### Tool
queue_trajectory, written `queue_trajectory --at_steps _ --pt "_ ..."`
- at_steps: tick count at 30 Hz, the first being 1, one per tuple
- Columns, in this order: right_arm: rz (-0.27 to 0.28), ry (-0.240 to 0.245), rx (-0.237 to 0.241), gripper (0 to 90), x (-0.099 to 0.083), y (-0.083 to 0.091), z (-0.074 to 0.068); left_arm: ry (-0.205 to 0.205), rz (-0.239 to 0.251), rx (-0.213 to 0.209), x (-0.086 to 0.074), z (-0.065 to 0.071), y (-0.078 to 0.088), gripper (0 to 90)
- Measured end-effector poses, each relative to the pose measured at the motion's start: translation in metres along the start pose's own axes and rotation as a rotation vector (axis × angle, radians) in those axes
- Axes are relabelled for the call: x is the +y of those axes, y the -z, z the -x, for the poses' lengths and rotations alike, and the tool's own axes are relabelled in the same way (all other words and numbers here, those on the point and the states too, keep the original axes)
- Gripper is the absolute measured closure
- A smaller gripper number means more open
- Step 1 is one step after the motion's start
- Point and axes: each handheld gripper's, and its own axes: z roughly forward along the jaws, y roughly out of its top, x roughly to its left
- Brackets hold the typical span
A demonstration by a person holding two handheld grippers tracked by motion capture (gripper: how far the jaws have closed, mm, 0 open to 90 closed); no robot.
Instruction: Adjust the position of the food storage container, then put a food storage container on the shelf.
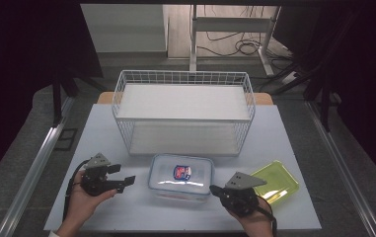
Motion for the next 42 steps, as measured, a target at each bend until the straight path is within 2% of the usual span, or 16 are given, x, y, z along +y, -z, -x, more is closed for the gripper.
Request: queue_trajectory --at_steps 3,7,8,9,10,12,16,22,24,26,29,30,38,42 --pt "0.014 -0.029 -0.015 88.0 0.001 0.0 0.009 0.011 0.01 -0.013 0.003 0.001 0.001 22.7" --pt "0.024 -0.072 0.003 83.0 0.001 0.001 0.017 0.01 0.018 -0.03 0.008 0.006 -0.002 20.9" --pt "0.028 -0.081 0.003 79.2 0.001 0.001 0.018 0.007 0.014 -0.034 0.008 0.007 -0.003 20.8" --pt "0.034 -0.11 0.016 68.6 0.002 0.001 0.022 0.002 0.011 -0.036 0.007 0.008 -0.003 20.2" --pt "0.034 -0.11 0.016 68.6 0.002 0.001 0.022 -0.001 0.009 -0.039 0.007 0.009 -0.004 20.2" --pt "0.037 -0.136 0.022 55.5 0.003 0.0 0.025 0.0 0.0 -0.052 0.007 0.011 -0.005 19.5" --pt "0.054 -0.201 0.038 34.9 0.009 -0.006 0.034 0.024 0.01 -0.074 0.011 0.012 -0.005 16.2" --pt "0.061 -0.256 0.075 26.6 0.018 -0.009 0.044 0.057 0.012 -0.113 0.017 0.013 -0.009 14.7" --pt "0.056 -0.278 0.081 24.4 0.02 -0.01 0.048 0.08 0.014 -0.132 0.02 0.012 -0.012 14.8" --pt "0.049 -0.283 0.088 23.8 0.02 -0.011 0.049 0.102 0.014 -0.152 0.022 0.011 -0.016 14.8" --pt "0.034 -0.304 0.105 21.7 0.022 -0.016 0.052 0.112 0.008 -0.164 0.026 0.012 -0.022 14.9" --pt "0.04 -0.326 0.115 21.5 0.022 -0.018 0.055 0.12 0.008 -0.168 0.026 0.012 -0.023 14.8" --pt "0.03 -0.332 0.109 21.5 0.02 -0.019 0.053 0.152 -0.024 -0.215 0.03 0.007 -0.039 14.7" --pt "0.01 -0.327 0.102 21.5 0.018 -0.021 0.05 0.152 -0.046 -0.23 0.029 0.007 -0.047 14.8"
